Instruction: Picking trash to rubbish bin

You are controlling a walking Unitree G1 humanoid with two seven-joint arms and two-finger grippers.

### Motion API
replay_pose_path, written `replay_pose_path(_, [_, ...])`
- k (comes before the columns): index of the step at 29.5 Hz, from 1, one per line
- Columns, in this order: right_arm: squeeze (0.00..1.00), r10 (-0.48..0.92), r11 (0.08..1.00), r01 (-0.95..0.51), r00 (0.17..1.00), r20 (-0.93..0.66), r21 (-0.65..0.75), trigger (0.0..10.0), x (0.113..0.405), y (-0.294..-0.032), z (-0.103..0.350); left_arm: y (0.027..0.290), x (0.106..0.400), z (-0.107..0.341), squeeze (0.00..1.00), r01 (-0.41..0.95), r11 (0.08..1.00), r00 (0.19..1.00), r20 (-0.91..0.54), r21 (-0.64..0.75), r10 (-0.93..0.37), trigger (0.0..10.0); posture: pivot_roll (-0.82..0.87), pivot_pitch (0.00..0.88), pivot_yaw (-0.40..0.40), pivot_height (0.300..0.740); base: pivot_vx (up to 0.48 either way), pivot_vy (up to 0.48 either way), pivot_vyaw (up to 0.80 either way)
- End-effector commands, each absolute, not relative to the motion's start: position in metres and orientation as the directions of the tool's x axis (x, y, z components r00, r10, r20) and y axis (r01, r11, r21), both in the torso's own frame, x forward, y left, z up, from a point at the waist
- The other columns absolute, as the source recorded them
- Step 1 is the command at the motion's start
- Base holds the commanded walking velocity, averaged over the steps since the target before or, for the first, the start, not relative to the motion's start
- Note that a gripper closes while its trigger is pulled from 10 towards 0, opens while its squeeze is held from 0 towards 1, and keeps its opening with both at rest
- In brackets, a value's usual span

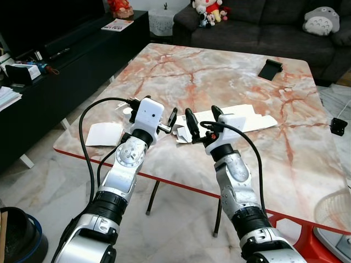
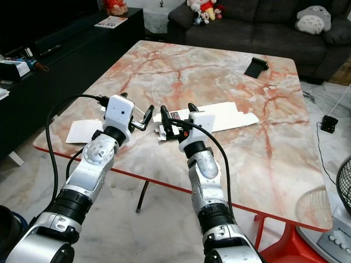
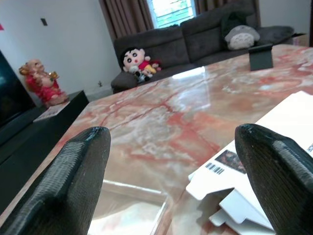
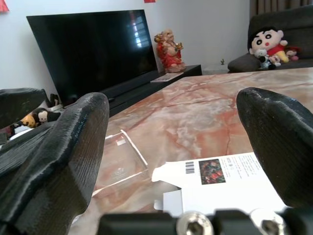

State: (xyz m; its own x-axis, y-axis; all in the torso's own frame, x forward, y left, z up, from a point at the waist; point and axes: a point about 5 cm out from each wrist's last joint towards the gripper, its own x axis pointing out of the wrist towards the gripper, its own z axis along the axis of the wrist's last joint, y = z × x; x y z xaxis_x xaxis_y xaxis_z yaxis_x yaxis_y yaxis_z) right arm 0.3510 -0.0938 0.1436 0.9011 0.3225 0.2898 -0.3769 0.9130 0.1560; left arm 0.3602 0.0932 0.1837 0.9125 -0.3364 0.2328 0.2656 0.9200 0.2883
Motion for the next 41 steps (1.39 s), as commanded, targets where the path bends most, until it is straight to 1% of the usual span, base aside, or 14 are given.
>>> replay_pose_path(1, [0.00,0.313,0.917,-0.365,0.908,0.277,0.163,10.0,0.351,-0.095,0.142,0.097,0.361,0.178,0.00,0.249,0.915,0.921,0.215,0.316,-0.325,10.0,0.02,0.057,0.011,0.740,0.000,0.000,0.00])
replay_pose_path(5, [0.00,0.295,0.922,-0.344,0.921,0.256,0.176,10.0,0.353,-0.098,0.139,0.100,0.356,0.168,0.00,0.228,0.928,0.933,0.205,0.295,-0.295,10.0,0.02,0.058,0.014,0.740,0.000,0.000,0.00])
replay_pose_path(10, [0.00,0.280,0.928,-0.328,0.928,0.246,0.179,10.0,0.354,-0.099,0.140,0.101,0.353,0.166,0.00,0.210,0.938,0.936,0.221,0.277,-0.275,10.0,0.02,0.059,0.013,0.740,0.000,0.000,-0.79])
replay_pose_path(13, [0.00,0.288,0.925,-0.337,0.923,0.257,0.176,10.0,0.354,-0.098,0.140,0.105,0.354,0.173,0.00,0.173,0.949,0.935,0.258,0.262,-0.241,10.0,0.03,0.058,0.010,0.740,0.000,0.000,-0.64])
replay_pose_path(19, [0.00,0.287,0.926,-0.334,0.925,0.248,0.176,10.0,0.354,-0.097,0.140,0.109,0.352,0.180,0.00,0.139,0.963,0.924,0.321,0.229,-0.209,10.0,0.02,0.056,0.012,0.740,0.000,0.000,0.00])
replay_pose_path(26, [0.00,0.291,0.924,-0.340,0.922,0.257,0.174,10.0,0.354,-0.097,0.141,0.110,0.352,0.179,0.00,0.131,0.963,0.929,0.309,0.237,-0.203,10.0,0.02,0.053,0.012,0.740,0.000,0.000,-0.69])
replay_pose_path(34, [0.00,0.288,0.927,-0.335,0.923,0.257,0.166,10.0,0.355,-0.098,0.142,0.111,0.352,0.180,0.00,0.125,0.964,0.928,0.316,0.237,-0.197,10.0,0.02,0.044,0.014,0.740,0.000,0.000,0.00])
replay_pose_path(38, [0.00,0.289,0.924,-0.336,0.926,0.241,0.181,10.0,0.356,-0.097,0.141,0.111,0.352,0.181,0.00,0.122,0.964,0.927,0.321,0.236,-0.196,10.0,0.02,0.038,0.016,0.740,0.273,0.000,-0.54])
replay_pose_path(41, [0.00,0.289,0.925,-0.339,0.920,0.266,0.169,10.0,0.355,-0.097,0.143,0.111,0.351,0.180,0.00,0.122,0.964,0.927,0.319,0.236,-0.195,10.0,0.02,0.029,0.017,0.740,0.290,0.000,-0.48])
